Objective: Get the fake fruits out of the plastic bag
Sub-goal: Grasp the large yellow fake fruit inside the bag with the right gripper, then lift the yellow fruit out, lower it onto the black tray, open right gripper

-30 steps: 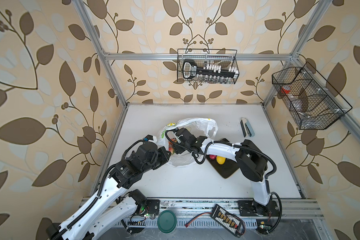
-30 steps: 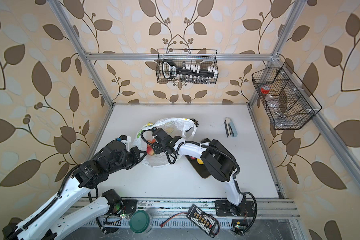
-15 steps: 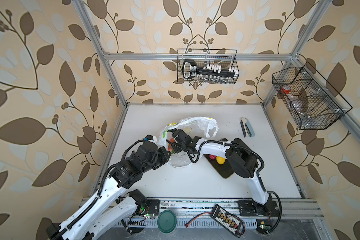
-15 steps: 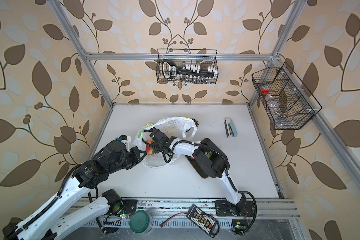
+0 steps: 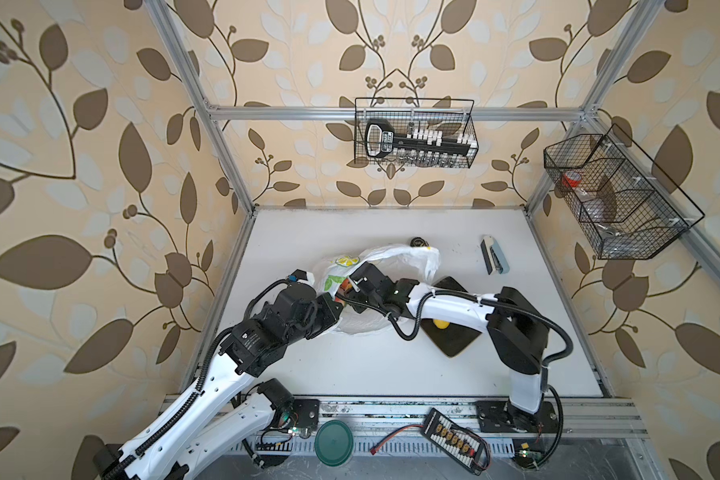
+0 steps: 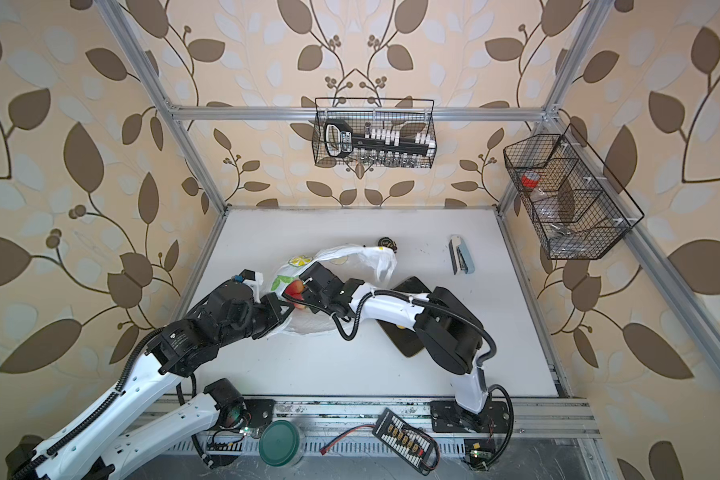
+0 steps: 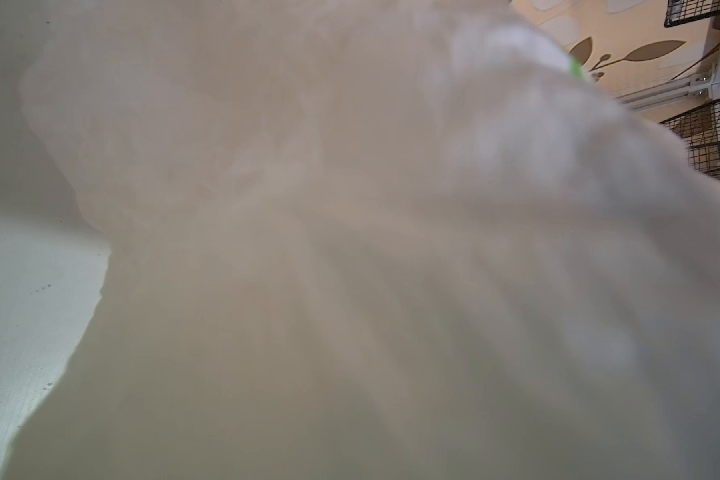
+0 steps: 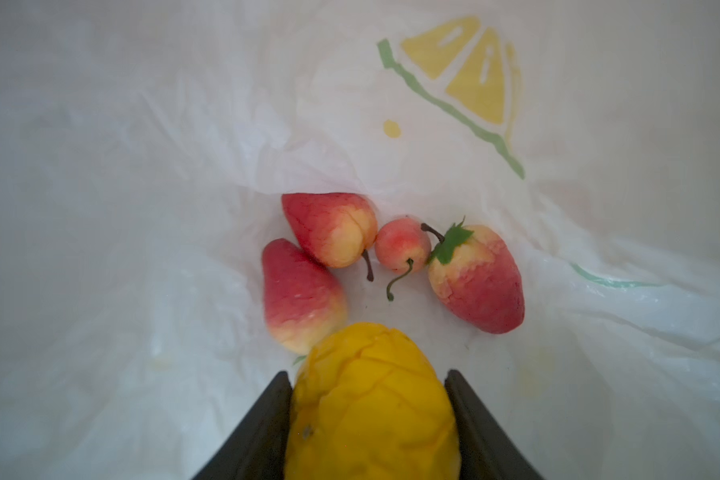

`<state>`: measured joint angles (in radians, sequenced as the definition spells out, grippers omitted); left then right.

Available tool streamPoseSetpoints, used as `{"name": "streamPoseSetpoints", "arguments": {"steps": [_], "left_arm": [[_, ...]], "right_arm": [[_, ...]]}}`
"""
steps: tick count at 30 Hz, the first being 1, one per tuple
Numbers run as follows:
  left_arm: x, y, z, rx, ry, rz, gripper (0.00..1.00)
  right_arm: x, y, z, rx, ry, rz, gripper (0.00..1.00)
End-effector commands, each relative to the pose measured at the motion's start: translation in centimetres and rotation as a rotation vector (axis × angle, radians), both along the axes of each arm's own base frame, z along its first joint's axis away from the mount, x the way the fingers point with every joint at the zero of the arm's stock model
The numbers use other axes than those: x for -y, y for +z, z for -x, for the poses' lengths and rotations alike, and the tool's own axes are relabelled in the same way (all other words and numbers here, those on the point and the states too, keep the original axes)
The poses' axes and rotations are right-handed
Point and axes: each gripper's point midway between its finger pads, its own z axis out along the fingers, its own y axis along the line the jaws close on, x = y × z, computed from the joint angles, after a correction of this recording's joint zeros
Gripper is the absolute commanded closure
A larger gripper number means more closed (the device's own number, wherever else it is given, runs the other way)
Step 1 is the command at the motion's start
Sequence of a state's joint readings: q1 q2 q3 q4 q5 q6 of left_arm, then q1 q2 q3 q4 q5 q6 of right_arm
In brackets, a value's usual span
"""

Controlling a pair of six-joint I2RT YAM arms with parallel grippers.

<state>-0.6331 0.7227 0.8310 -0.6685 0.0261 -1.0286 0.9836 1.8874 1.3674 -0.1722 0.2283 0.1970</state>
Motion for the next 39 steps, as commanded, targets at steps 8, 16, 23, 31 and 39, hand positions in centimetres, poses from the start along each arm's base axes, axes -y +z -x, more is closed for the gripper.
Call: {"name": "streamPoseSetpoints", "arguments": {"steps": [8,16,23,31,39], "left_arm": [[0.0,0.3,-0.6,0.014,0.016,-0.001,1.0],[-0.3,0.3,-0.8,0.012,0.035,-0.005,1.0],[-1.3,1.2,-1.0,0.043,0.092,0.002,1.0],[-1.3,1.0,-1.2,0.036,0.103,0.002,1.0],[-1.3,0.8,-1.2,0.029,0.104,-0.001,1.0]], "right_arm": [[2.3,4.8,7.3,0.001,0.103,-0.116,0.6],[2.6,3.6,8.4,-0.06,0.125,-0.115,0.6],[-0.1,5.2,13.1,-0.12,0.441,-0.165,0.6],[0.7,9.3,17.7,-0.083,0.64,-0.201,0.59],[3.7,18.6,17.3,0.011,0.508,-0.37,0.57]]}}
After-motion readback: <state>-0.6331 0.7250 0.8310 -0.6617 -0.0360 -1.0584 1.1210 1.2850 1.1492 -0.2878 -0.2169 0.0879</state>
